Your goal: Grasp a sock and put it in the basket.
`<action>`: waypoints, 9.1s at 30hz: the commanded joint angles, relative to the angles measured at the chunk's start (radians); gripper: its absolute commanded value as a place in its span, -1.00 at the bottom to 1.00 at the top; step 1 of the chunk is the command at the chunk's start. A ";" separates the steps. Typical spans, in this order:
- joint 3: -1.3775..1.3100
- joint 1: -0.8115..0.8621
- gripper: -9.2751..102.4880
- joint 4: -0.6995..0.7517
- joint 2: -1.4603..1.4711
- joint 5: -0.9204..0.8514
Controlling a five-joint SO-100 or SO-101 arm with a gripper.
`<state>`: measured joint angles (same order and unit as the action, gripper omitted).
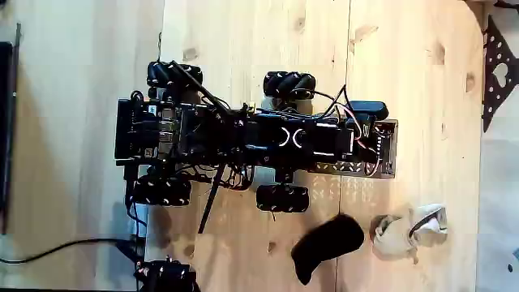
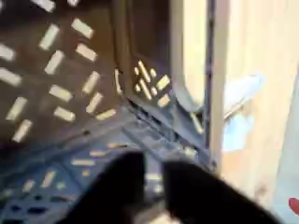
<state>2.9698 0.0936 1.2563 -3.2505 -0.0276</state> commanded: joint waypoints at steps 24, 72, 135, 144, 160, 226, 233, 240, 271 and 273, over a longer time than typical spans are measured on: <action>-0.005 0.006 -0.83 0.143 0.003 -0.003; -1.778 0.453 -0.83 0.066 1.726 0.307; -1.971 0.923 -0.04 0.021 2.235 0.037; -1.634 0.930 0.20 0.000 2.026 -0.044; -1.443 0.953 0.35 -0.109 2.100 -0.273; -1.637 1.039 0.37 -0.210 2.615 -0.235; -1.646 1.063 0.39 -0.225 2.669 -0.209; -1.646 1.134 0.39 -0.123 2.658 -0.225; -1.644 1.149 0.35 -0.242 2.780 -0.213; -1.644 1.149 0.11 -0.256 2.769 -0.227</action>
<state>1.3468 1.2364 0.9986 -0.4188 -0.2362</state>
